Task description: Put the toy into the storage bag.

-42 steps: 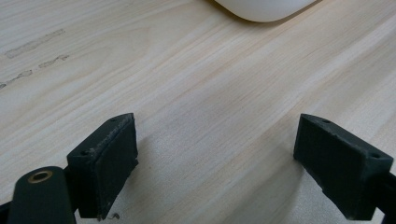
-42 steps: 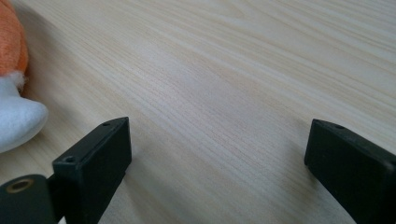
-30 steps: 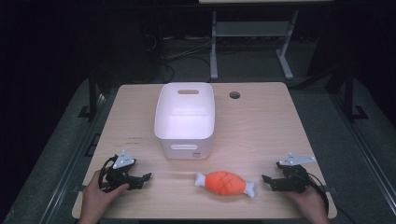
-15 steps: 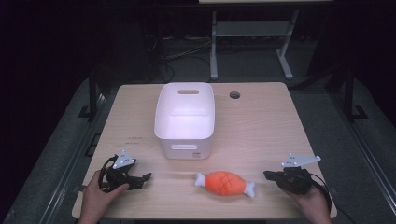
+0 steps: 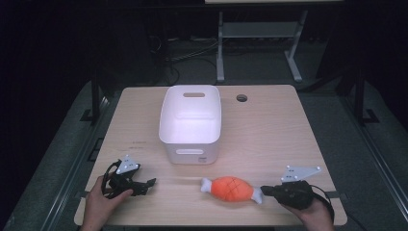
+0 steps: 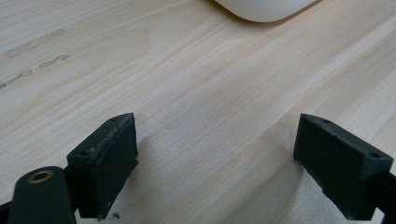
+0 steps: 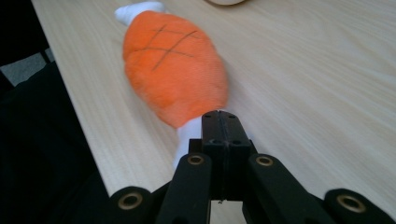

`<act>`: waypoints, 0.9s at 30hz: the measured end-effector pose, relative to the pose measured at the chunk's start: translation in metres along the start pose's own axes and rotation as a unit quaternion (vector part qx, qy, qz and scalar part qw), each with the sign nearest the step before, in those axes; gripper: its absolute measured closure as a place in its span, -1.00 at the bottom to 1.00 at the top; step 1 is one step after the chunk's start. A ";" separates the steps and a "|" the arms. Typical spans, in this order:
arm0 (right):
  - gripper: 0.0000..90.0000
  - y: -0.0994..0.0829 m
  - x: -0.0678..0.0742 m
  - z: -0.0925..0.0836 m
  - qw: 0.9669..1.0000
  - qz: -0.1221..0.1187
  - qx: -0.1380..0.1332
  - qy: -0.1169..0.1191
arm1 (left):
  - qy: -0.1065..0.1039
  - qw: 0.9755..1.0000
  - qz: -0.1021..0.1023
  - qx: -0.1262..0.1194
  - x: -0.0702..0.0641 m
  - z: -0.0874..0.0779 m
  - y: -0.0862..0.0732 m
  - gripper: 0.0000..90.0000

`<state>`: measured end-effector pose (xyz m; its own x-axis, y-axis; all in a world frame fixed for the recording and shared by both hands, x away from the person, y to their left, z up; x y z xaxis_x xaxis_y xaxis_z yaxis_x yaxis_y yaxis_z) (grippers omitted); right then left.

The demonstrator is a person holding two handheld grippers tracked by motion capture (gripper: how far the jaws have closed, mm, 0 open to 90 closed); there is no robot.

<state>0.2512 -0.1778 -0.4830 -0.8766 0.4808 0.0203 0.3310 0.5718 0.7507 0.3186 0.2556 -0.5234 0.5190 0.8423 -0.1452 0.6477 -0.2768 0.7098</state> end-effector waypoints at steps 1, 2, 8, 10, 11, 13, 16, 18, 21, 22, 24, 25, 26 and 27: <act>1.00 0.001 0.003 0.001 1.000 -0.002 0.000 0.004 | 0.000 1.000 0.000 0.000 0.000 0.000 0.000 -0.72; 1.00 0.002 0.006 0.002 1.000 -0.006 0.000 0.008 | 0.000 1.000 -0.001 0.000 0.000 0.000 0.000 -0.72; 1.00 0.005 0.015 0.009 1.000 -0.017 0.006 0.021 | 0.000 1.000 0.000 0.000 0.000 0.000 0.000 -0.72; 1.00 0.004 0.016 0.013 0.999 -0.022 0.010 0.025 | 0.000 1.000 0.000 0.000 0.000 0.000 0.000 -0.72; 1.00 0.004 0.016 0.013 0.999 -0.022 0.011 0.026 | 0.000 1.000 0.000 0.000 0.000 0.000 0.000 -0.72; 1.00 0.004 0.017 0.013 0.999 -0.017 0.014 0.026 | 0.000 1.000 0.000 0.000 0.000 0.000 0.000 -0.72; 1.00 0.003 0.015 0.015 0.999 -0.021 0.016 0.027 | 0.000 1.000 0.000 0.000 0.000 0.000 0.000 -0.72; 1.00 0.003 0.014 0.017 0.999 -0.020 0.019 0.027 | 0.000 1.000 0.000 0.000 0.000 0.000 0.000 -0.72; 1.00 0.003 0.013 0.018 0.999 -0.020 0.021 0.026 | 0.000 1.000 0.000 0.000 0.000 0.000 0.000 -0.72; 1.00 0.004 0.010 0.019 0.999 -0.021 0.023 0.022 | 0.000 1.000 0.000 0.000 0.000 0.000 0.000 -0.72; 1.00 0.004 0.008 0.020 0.999 -0.021 0.024 0.020 | 0.000 1.000 0.000 0.000 0.000 0.000 0.000 -0.72; 1.00 0.005 0.006 0.020 0.999 -0.021 0.025 0.018 | 0.000 1.000 0.000 0.000 0.000 0.000 0.000 -0.72; 1.00 0.005 0.004 0.021 0.999 -0.023 0.024 0.017 | 0.000 1.000 0.000 0.000 0.000 0.000 0.000 -0.72; 1.00 0.006 0.002 0.022 0.999 -0.023 0.025 0.016 | 0.000 1.000 0.000 0.000 0.000 0.000 0.000 -0.72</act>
Point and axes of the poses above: each handheld gripper's, and its own axes: z roughly forward along the jaws, y roughly out of its top, x roughly to its left, the point moved 7 cm from there along z, roughly forward along the jaws, and after that the axes turned 12 degrees about -z, right-handed, at the moved point
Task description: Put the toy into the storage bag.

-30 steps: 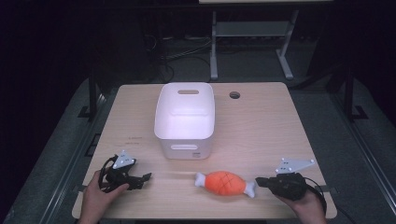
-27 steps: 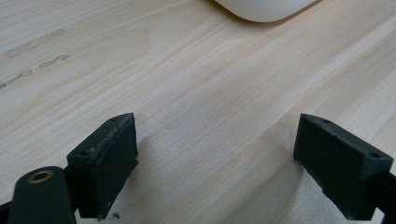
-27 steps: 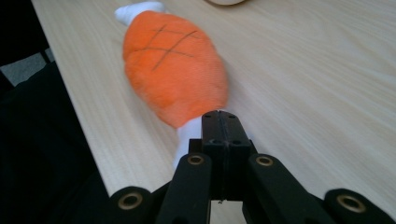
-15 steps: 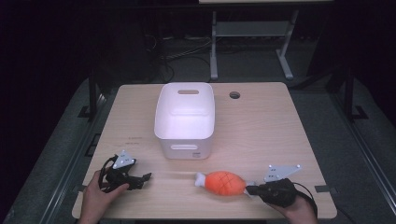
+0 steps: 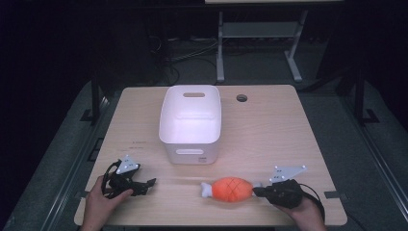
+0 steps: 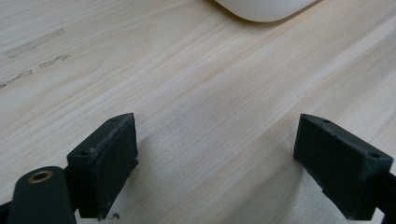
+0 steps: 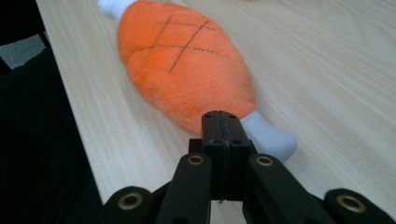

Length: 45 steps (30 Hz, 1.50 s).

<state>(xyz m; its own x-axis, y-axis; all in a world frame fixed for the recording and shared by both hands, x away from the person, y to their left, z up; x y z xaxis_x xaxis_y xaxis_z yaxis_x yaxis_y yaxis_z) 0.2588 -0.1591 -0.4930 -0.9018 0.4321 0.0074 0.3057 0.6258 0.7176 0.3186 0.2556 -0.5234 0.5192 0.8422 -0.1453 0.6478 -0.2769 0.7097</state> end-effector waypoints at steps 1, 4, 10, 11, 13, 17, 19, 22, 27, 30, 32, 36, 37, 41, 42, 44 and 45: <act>1.00 0.000 -0.001 0.001 1.000 0.001 0.001 0.000 | 0.000 1.000 0.000 0.000 0.000 0.000 0.000 -0.72; 1.00 0.002 -0.005 0.002 1.000 0.002 0.003 -0.002 | 0.000 1.000 0.000 0.000 0.000 0.000 0.000 -0.72; 1.00 0.006 -0.013 0.007 1.000 -0.003 0.003 -0.006 | 0.000 1.000 0.000 0.000 0.000 0.000 0.000 -0.72; 1.00 0.008 -0.015 0.009 1.000 -0.004 0.003 -0.005 | 0.000 1.000 0.000 0.000 0.000 0.000 0.000 -0.72; 1.00 0.010 -0.018 0.011 1.000 -0.005 0.004 -0.006 | 0.000 1.000 0.001 0.000 0.000 0.000 0.000 -0.72; 1.00 0.014 -0.023 0.015 1.000 -0.007 0.006 -0.004 | 0.000 1.000 0.001 0.000 0.000 0.000 0.000 -0.72; 1.00 0.016 -0.024 0.017 1.000 -0.010 0.006 -0.003 | 0.000 1.000 0.000 0.000 0.000 0.000 0.000 -0.72; 1.00 0.018 -0.027 0.019 1.000 -0.013 0.007 -0.003 | 0.000 1.000 0.000 0.000 0.000 0.000 0.000 -0.72; 1.00 0.026 -0.034 0.026 1.000 -0.017 0.007 -0.005 | 0.000 1.000 0.000 0.000 0.000 0.000 0.000 -0.72; 1.00 0.031 -0.037 0.030 1.000 -0.020 0.006 -0.006 | 0.000 1.000 0.000 0.000 0.000 0.000 0.000 -0.72; 1.00 0.033 -0.038 0.032 1.000 -0.021 0.006 -0.006 | 0.000 1.000 0.000 0.000 0.000 0.000 0.000 -0.72; 1.00 0.040 -0.042 0.039 1.000 -0.026 0.005 -0.006 | 0.000 1.000 0.000 0.000 0.000 0.000 0.000 -0.72; 1.00 0.043 -0.043 0.042 1.000 -0.028 0.004 -0.004 | 0.000 1.000 0.000 0.000 0.000 0.000 0.000 -0.72; 1.00 0.050 -0.045 0.050 0.999 -0.032 0.004 -0.002 | 0.000 1.000 0.000 0.000 0.000 0.000 0.000 -0.72; 1.00 0.050 -0.045 0.050 0.999 -0.032 0.004 -0.002 | 0.000 1.000 0.000 0.000 0.000 0.000 0.000 -0.72; 1.00 0.054 -0.044 0.053 0.999 -0.033 0.003 0.000 | 0.000 1.000 0.001 0.001 0.000 0.000 0.000 -0.72; 1.00 0.058 -0.044 0.057 0.999 -0.035 0.003 0.002 | 0.000 1.000 0.002 0.002 0.000 0.000 0.000 -0.72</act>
Point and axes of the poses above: each handheld gripper's, and its own axes: z roughly forward along the jaws, y roughly out of its top, x roughly to its left, the point moved 7 cm from there along z, roughly forward along the jaws, and after that the axes turned 12 degrees about -z, right-handed, at the moved point
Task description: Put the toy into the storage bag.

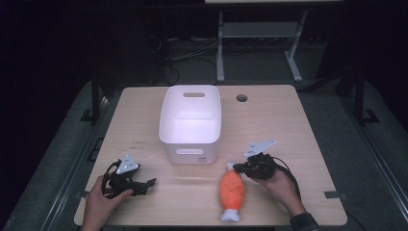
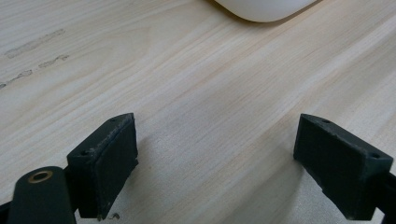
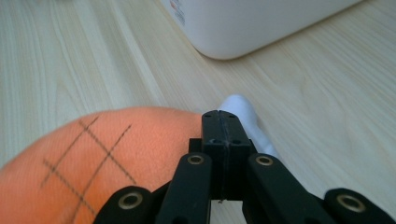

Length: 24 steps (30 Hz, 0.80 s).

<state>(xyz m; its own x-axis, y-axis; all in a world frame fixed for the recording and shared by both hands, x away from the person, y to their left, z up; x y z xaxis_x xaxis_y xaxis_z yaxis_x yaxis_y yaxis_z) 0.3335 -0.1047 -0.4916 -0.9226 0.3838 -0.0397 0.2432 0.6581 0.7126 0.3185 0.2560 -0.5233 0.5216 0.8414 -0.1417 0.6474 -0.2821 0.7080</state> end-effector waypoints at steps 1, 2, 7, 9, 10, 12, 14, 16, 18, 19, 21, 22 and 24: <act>1.00 0.002 0.000 0.002 1.000 -0.002 0.000 0.002 | 0.000 1.000 0.000 0.000 0.000 0.000 0.000 -0.72; 1.00 0.002 0.000 0.002 1.000 -0.002 0.000 0.002 | 0.000 1.000 0.000 0.000 0.000 0.000 0.000 -0.72; 1.00 0.012 0.003 0.011 1.000 -0.013 -0.003 0.010 | 0.000 1.000 0.000 0.001 0.000 0.000 0.000 -0.72; 1.00 0.019 0.006 0.016 1.000 -0.018 -0.003 0.017 | 0.000 1.000 -0.001 0.000 0.000 0.000 0.000 -0.72; 1.00 0.021 0.007 0.018 1.000 -0.020 -0.003 0.020 | 0.000 1.000 0.000 0.000 0.000 0.000 0.000 -0.72; 1.00 0.023 0.008 0.020 0.999 -0.023 -0.003 0.023 | 0.000 1.000 0.000 0.000 0.000 0.000 0.000 -0.72; 1.00 0.029 0.011 0.027 0.999 -0.029 0.001 0.031 | 0.000 1.000 0.000 0.000 0.000 0.000 0.000 -0.72; 1.00 0.031 0.013 0.028 0.999 -0.029 0.002 0.034 | 0.000 1.000 0.000 0.000 0.000 0.000 0.000 -0.72; 1.00 0.033 0.014 0.031 0.999 -0.032 0.003 0.039 | 0.000 1.000 0.000 0.000 0.000 0.000 0.000 -0.72; 1.00 0.034 0.015 0.034 0.998 -0.035 0.004 0.042 | 0.000 1.000 -0.001 0.000 0.000 0.000 0.000 -0.72; 1.00 0.037 0.017 0.037 0.998 -0.040 0.006 0.047 | 0.000 1.000 0.000 0.000 0.000 0.000 0.000 -0.72; 1.00 0.039 0.019 0.039 0.998 -0.042 0.008 0.051 | 0.000 1.000 -0.001 0.000 0.000 0.000 0.000 -0.72; 1.00 0.040 0.020 0.039 0.998 -0.045 0.008 0.051 | 0.000 1.000 0.000 0.000 0.000 0.000 0.000 -0.72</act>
Point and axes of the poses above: each handheld gripper's, and its own axes: z roughly forward along the jaws, y roughly out of its top, x roughly to its left, the point moved 7 cm from there along z, roughly forward along the jaws, and after that the axes turned 12 degrees about -z, right-handed, at the moved point
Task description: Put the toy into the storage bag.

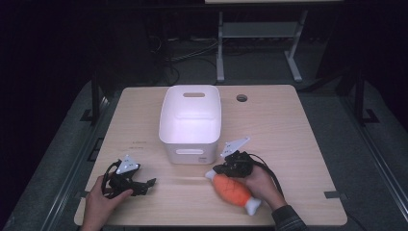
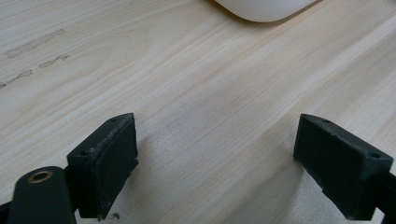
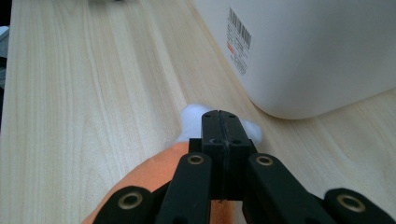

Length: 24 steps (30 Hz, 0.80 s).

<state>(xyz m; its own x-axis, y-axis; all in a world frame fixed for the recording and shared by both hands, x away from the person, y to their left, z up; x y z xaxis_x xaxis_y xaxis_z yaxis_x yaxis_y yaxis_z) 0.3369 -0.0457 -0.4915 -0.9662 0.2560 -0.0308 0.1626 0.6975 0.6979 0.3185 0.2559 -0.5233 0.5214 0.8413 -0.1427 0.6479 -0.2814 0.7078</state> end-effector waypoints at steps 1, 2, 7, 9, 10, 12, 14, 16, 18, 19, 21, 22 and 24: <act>1.00 0.000 0.000 0.000 1.000 0.000 0.000 0.000 | 0.000 1.000 0.000 0.000 0.000 0.000 0.000 -0.72; 1.00 0.001 0.001 -0.002 1.000 0.004 0.000 0.000 | 0.000 1.000 -0.001 0.000 0.000 0.000 0.000 -0.72; 0.84 0.001 0.000 -0.015 1.000 0.018 -0.006 -0.007 | 0.000 1.000 -0.002 -0.001 0.000 0.000 0.000 -0.72; 0.77 0.000 0.000 -0.021 0.999 0.028 -0.013 -0.008 | 0.000 1.000 -0.002 -0.001 0.000 0.000 0.000 -0.72; 0.74 -0.001 0.000 -0.025 0.999 0.030 -0.016 -0.009 | 0.000 1.000 -0.001 -0.001 0.000 0.000 0.000 -0.72; 0.63 -0.004 0.000 -0.031 0.999 0.036 -0.010 -0.014 | 0.000 1.000 -0.003 -0.003 0.000 0.000 0.000 -0.72; 0.49 -0.008 0.001 -0.036 0.999 0.042 -0.001 -0.018 | 0.000 1.000 -0.001 -0.001 0.000 0.000 0.000 -0.72; 0.31 -0.012 0.002 -0.042 0.998 0.050 0.005 -0.025 | 0.000 1.000 -0.002 -0.001 0.000 0.000 0.000 -0.72; 0.11 -0.016 0.005 -0.047 0.998 0.056 0.013 -0.033 | 0.000 1.000 -0.001 -0.001 0.000 0.000 0.000 -0.72; -0.01 -0.017 0.006 -0.049 0.998 0.059 0.016 -0.034 | 0.000 1.000 -0.001 -0.001 0.000 0.000 0.000 -0.72; -0.22 -0.019 0.010 -0.053 0.997 0.067 0.025 -0.034 | 0.000 1.000 -0.001 -0.001 0.000 0.000 0.000 -0.72; -0.31 -0.019 0.012 -0.054 0.997 0.068 0.031 -0.035 | 0.000 1.000 0.001 0.000 0.000 0.000 0.000 -0.72; -0.43 -0.019 0.016 -0.055 0.996 0.069 0.034 -0.038 | 0.000 1.000 0.000 0.000 0.000 0.000 0.000 -0.72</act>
<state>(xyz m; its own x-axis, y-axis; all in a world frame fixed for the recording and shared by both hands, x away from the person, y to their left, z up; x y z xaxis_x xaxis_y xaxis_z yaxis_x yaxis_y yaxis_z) 0.3067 -0.0920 -0.4658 -0.9157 0.4018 0.0059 0.3092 0.6952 0.6489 0.3185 0.2560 -0.5234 0.5215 0.8414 -0.1416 0.6476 -0.2823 0.7078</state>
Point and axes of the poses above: each handheld gripper's, and its own axes: z roughly forward along the jaws, y roughly out of its top, x roughly to its left, the point moved 7 cm from there along z, roughly forward along the jaws, and after that the axes turned 12 degrees about -z, right-handed, at the moved point
